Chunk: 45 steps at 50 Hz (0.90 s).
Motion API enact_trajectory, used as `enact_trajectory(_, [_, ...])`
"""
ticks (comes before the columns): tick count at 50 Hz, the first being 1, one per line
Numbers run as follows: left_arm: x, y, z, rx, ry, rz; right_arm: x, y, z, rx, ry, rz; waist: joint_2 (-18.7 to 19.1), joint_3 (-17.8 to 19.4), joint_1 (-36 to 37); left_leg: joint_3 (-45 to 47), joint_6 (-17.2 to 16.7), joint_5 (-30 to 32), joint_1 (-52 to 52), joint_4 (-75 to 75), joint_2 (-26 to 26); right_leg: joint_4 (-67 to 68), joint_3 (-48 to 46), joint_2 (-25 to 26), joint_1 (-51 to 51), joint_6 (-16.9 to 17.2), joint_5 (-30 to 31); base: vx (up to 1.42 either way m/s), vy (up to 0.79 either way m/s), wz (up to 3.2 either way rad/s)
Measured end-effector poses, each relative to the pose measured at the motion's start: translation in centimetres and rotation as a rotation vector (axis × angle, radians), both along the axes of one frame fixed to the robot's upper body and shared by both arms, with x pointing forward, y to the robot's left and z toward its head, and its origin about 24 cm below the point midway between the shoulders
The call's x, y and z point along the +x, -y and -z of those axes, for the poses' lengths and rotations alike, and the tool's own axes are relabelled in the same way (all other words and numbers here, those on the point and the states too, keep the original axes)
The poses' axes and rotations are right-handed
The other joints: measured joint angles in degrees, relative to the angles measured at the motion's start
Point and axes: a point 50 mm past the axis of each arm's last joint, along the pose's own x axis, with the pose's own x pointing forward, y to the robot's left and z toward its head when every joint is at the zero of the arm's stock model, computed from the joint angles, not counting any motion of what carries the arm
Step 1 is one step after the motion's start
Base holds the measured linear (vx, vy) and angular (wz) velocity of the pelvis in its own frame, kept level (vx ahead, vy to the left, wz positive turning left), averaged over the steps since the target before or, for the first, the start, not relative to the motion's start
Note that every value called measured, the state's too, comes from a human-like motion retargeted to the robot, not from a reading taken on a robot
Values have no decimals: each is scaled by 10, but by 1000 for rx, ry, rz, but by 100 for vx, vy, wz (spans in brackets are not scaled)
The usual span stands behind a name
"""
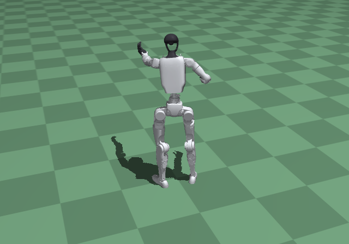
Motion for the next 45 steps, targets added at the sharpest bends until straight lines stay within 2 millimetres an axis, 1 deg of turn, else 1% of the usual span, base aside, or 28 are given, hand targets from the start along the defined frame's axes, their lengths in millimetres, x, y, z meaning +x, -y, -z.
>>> enact_trajectory(4, [-10,-13,-12,-33,15,-80,-3,4,5,6,-28,14,-6,8,-7,7,-3,5,-3,-5,2,-7,4,6,-5,0,9,-5,-1,-13])
enact_trajectory(7, [-13,-16,-14,6,-5,-130,-6,8,10,37,-52,29,-8,10,-8,11,-5,7,-3,-6,4,-11,6,9,-6,0,12,0,0,0])
enact_trajectory(10, [-11,-12,-10,134,-61,-178,-10,13,16,91,-75,49,-9,8,-8,13,-6,5,-2,-5,4,-13,8,10,-4,0,13,0,0,0])
enact_trajectory(14, [-1,4,5,384,-163,-220,-16,21,26,154,-103,95,-9,-2,-3,13,-5,-1,2,0,3,-12,8,6,2,0,7,0,0,0])
enact_trajectory(18, [13,31,32,575,-216,-179,-18,37,41,161,-147,187,-6,-15,7,8,-4,-10,8,7,-1,-6,6,-2,11,0,-4,0,0,0])
enact_trajectory(21, [22,60,60,651,-219,-77,-16,53,58,161,-203,299,-3,-23,19,2,-2,-18,14,11,-5,1,3,-9,18,0,-13,3,3,13])
enact_trajectory(23, [25,82,81,680,-218,13,-13,66,70,202,-247,397,0,-27,28,-3,-1,-22,18,14,-7,6,1,-15,24,0,-19,4,4,24])
enact_trajectory(25, [26,106,103,695,-218,109,-10,80,82,304,-284,519,3,-31,38,-8,0,-26,20,17,-10,11,-3,-20,29,0,-25,3,3,28])
enact_trajectory(27, [25,128,124,701,-224,204,-8,96,90,471,-293,680,6,-33,49,-15,1,-28,22,20,-11,13,-8,-23,34,-2,-30,1,0,30])
enact_trajectory(30, [21,160,154,684,-241,336,-5,120,92,747,-249,954,9,-35,67,-25,-1,-29,20,23,-9,14,-18,-24,40,-8,-35,-1,-3,33])
enact_trajectory(33, [16,187,179,656,-265,454,-4,149,77,946,-150,1203,10,-37,85,-38,-4,-27,17,24,-8,13,-30,-25,46,-12,-37,-3,-4,39])
enact_trajectory(35, [12,203,192,638,-283,528,-2,166,59,1033,-70,1312,11,-38,96,-47,-6,-24,14,24,-8,12,-39,-26,49,-15,-38,-4,-4,43])
enact_trajectory(37, [10,216,203,624,-304,600,3,181,34,1096,22,1345,12,-38,105,-56,-9,-21,11,22,-8,10,-48,-27,53,-16,-39,-5,-3,43])
enact_trajectory(39, [8,228,212,609,-326,665,12,191,5,1163,128,1314,14,-38,113,-65,-11,-17,9,20,-9,8,-57,-27,56,-18,-39,-5,-3,42])
enact_trajectory(41, [6,238,218,591,-344,718,23,196,-30,1237,247,1230,16,-38,119,-73,-14,-13,7,18,-10,7,-65,-28,58,-19,-40,-5,-3,38])
enact_trajectory(43, [6,246,221,572,-354,754,35,195,-67,1310,374,1109,18,-38,124,-80,-15,-9,6,15,-10,6,-72,-28,61,-20,-40,-5,-3,32])
enact_trajectory(45, [6,253,221,554,-349,769,46,188,-107,1360,501,972,21,-39,127,-86,-17,-6,6,13,-10,5,-77,-28,64,-20,-40,-4,-3,26])
